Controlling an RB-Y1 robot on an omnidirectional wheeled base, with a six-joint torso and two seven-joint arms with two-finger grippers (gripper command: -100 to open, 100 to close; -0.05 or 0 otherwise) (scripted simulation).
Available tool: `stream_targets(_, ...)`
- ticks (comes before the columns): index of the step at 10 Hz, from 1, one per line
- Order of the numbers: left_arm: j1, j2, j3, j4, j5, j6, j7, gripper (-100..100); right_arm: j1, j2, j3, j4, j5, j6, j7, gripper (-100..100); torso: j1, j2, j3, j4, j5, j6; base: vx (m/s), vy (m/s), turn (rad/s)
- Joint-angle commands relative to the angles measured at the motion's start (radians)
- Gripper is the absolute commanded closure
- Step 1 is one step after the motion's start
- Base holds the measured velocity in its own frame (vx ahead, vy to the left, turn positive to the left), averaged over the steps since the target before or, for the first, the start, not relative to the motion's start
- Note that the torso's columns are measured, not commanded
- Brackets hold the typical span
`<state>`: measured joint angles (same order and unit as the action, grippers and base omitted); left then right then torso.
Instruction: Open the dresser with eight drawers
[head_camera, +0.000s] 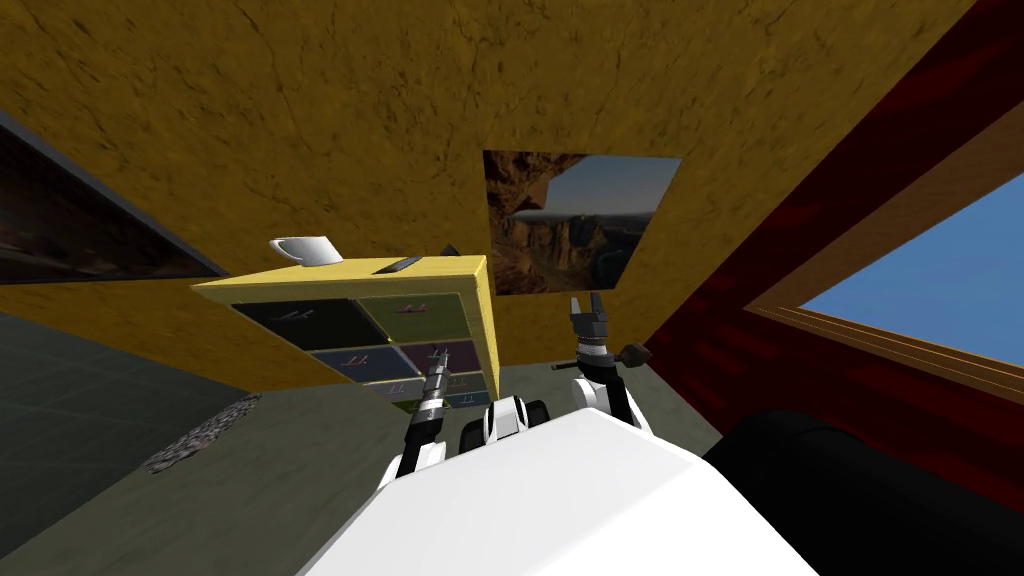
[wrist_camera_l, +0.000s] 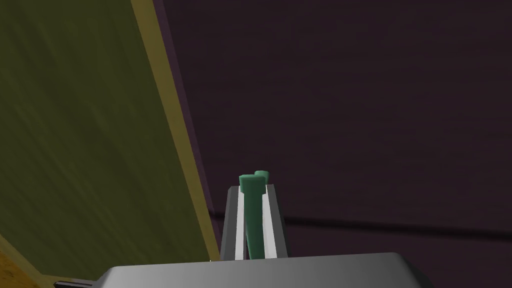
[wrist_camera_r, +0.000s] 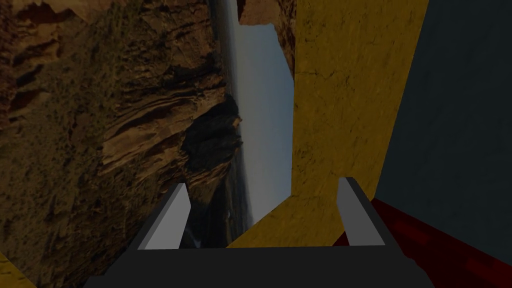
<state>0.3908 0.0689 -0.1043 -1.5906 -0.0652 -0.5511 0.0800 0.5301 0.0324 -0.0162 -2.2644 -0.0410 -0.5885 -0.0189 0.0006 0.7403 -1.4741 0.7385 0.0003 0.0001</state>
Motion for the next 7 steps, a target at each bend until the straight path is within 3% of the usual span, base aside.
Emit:
stream_targets(1, -0.020, -0.028, 0.015, 0.003, -0.002, 0.017, -0.020, 100, 0.000, 0.000, 0.000, 0.000, 0.000, 0.000, 0.000, 0, 0.001, 0.004, 0.001, 0.001, 0.000, 0.001, -0.167, 0.068, -0.107)
stream_targets(4, -0.053, -0.074, 0.040, 0.009, -0.007, 0.046, -0.053, 100, 0.000, 0.000, 0.000, 0.000, 0.000, 0.000, 0.000, 0, -0.002, 0.002, 0.001, 0.002, -0.002, -0.001, -0.213, 0.042, -0.096)
stream_targets(7, -0.068, -0.083, 0.058, 0.028, 0.001, 0.062, -0.065, 100, 0.000, 0.000, 0.000, 0.000, 0.000, 0.000, 0.000, 0, -0.004, -0.004, -0.003, 0.002, -0.003, -0.001, -0.135, 0.023, -0.067)
